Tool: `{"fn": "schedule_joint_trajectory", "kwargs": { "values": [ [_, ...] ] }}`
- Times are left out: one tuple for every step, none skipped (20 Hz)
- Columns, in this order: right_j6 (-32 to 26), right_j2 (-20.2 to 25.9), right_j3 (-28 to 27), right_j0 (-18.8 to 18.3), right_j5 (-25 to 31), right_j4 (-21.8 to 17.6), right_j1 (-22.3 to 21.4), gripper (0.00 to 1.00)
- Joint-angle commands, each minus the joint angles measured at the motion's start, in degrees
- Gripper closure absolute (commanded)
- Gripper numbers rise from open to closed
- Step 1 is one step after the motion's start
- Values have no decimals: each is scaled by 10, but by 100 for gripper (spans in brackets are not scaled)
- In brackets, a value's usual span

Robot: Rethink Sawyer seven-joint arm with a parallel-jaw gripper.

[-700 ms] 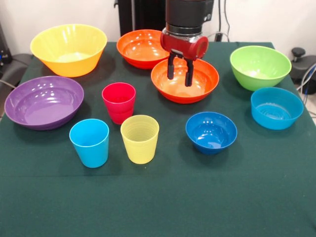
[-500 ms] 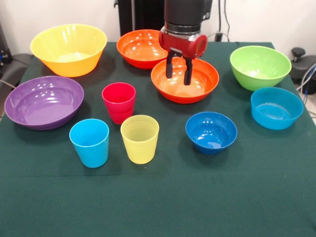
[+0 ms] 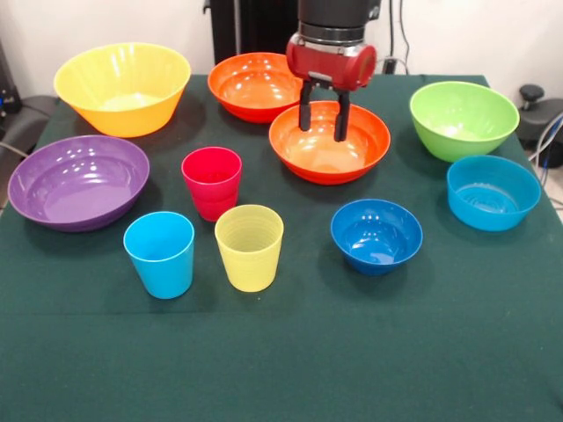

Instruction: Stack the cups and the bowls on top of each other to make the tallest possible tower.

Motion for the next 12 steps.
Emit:
{"fn": "schedule_joint_trajectory", "kwargs": {
  "values": [
    [74, 15, 13, 48, 31, -11, 21, 0],
    [76, 12, 8, 57, 36, -4, 21, 0],
    [78, 13, 7, 59, 36, -2, 22, 0],
    [79, 10, 1, 65, 41, 3, 20, 0],
    [80, 10, -1, 68, 40, 4, 22, 0],
    [81, 10, -7, 72, 45, 9, 22, 0],
    [83, 10, -10, 74, 45, 11, 24, 0],
    [86, 7, -17, 84, 46, 18, 28, 0],
    [89, 6, -20, 88, 43, 21, 33, 0],
    [91, 1, -27, 99, 40, 27, 41, 0],
    [93, -2, -31, 105, 37, 30, 47, 0],
    [94, -6, -38, 114, 32, 34, 55, 0]
  ]
}}
